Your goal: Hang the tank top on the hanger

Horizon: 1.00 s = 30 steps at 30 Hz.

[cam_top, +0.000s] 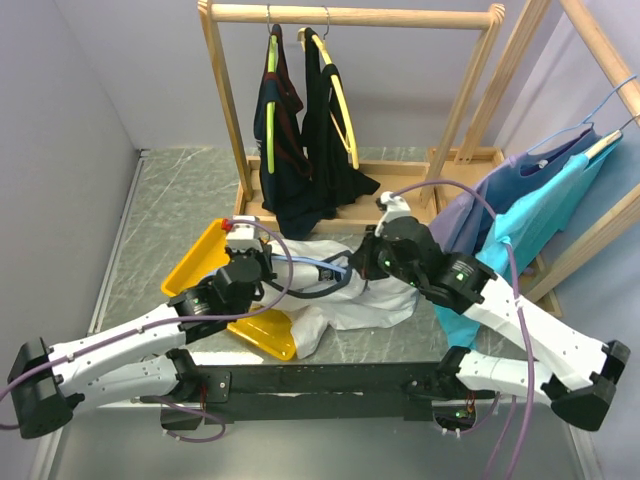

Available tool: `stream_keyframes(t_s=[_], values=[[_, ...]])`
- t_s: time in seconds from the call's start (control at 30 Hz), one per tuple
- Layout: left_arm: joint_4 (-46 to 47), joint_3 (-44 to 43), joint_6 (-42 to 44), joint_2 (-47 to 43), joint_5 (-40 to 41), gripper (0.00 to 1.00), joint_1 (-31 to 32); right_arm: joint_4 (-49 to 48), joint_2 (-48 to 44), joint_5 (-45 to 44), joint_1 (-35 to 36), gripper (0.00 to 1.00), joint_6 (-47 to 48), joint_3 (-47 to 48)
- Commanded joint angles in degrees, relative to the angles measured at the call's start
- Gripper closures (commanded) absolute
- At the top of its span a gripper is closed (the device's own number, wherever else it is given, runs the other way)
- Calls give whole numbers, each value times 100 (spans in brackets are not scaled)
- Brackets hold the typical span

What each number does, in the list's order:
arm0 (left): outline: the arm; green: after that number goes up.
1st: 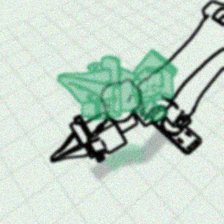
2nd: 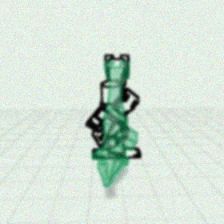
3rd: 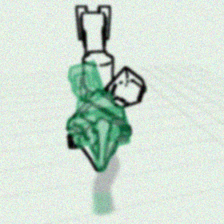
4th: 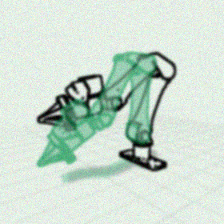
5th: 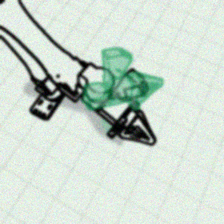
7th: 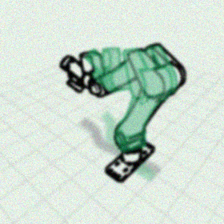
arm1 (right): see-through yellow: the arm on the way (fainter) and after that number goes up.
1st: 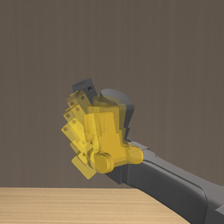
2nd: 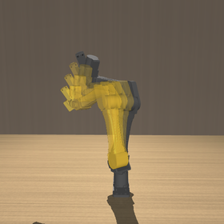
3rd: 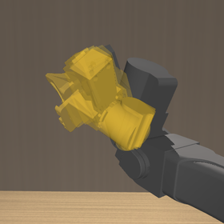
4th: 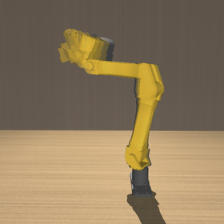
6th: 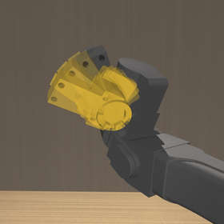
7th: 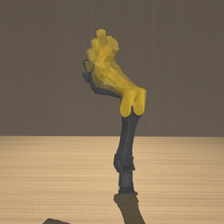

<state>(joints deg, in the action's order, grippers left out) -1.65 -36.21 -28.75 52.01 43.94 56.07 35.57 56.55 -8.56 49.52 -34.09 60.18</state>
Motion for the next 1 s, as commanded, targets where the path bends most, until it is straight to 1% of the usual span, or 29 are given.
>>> stream_keyframes(t_s=[0.0, 0.13, 0.17, 0.2, 0.37, 0.43, 0.47, 0.53, 0.57, 0.63, 0.67, 0.7, 0.77, 0.8, 0.87, 0.97], values=[[613, -519, 115, 151, 501, 99, 263, 55, 206, -286, 409, 100, 78, 582], [692, -905, 212, 467, 817, 99, 615, 195, 364, -524, 620, 100, 69, 1020], [640, -1097, 212, 538, 1122, 99, 685, 231, 400, -542, 681, 100, 86, 1091], [622, -1177, 221, 678, 1238, 99, 816, 266, 418, -603, 743, 100, 86, 1179], [833, -1529, 388, 951, 1090, 99, 1081, 362, 523, -910, 788, 100, 174, 1540], [737, -1696, 335, 1030, 1108, 99, 1204, 415, 541, -1016, 779, 98, 253, 1654], [684, -1749, 344, 1065, 1099, 99, 1230, 442, 523, -1086, 779, 86, 297, 1663], [526, -1872, 414, 1057, 950, 99, 1283, 407, 332, -1052, 779, 71, 480, 1576], [491, -1890, 440, 996, 880, 99, 1283, 337, 208, -904, 779, 57, 560, 1497], [351, -1977, 546, 899, 678, 99, 1283, 223, -213, -841, 770, 48, 858, 1330], [297, -2013, 598, 820, 581, 99, 1283, 152, -380, -754, 779, 40, 990, 1242], [245, -2057, 738, 785, 302, 99, 1283, 21, -730, -605, 779, 35, 1113, 1041], [-44, -2259, 845, 715, 46, 99, 1283, -50, -1022, -524, 770, 30, 1378, 864], [-159, -2355, 949, 697, -78, 99, 1283, -103, -1224, -376, 770, 30, 1457, 724], [-475, -2619, 1012, 627, -377, 99, 1274, -103, -1331, -235, 770, 31, 1677, 635], [-695, -2909, 1214, 530, -956, 99, 1275, -24, -1323, 99, 770, 32, 1949, 609]])
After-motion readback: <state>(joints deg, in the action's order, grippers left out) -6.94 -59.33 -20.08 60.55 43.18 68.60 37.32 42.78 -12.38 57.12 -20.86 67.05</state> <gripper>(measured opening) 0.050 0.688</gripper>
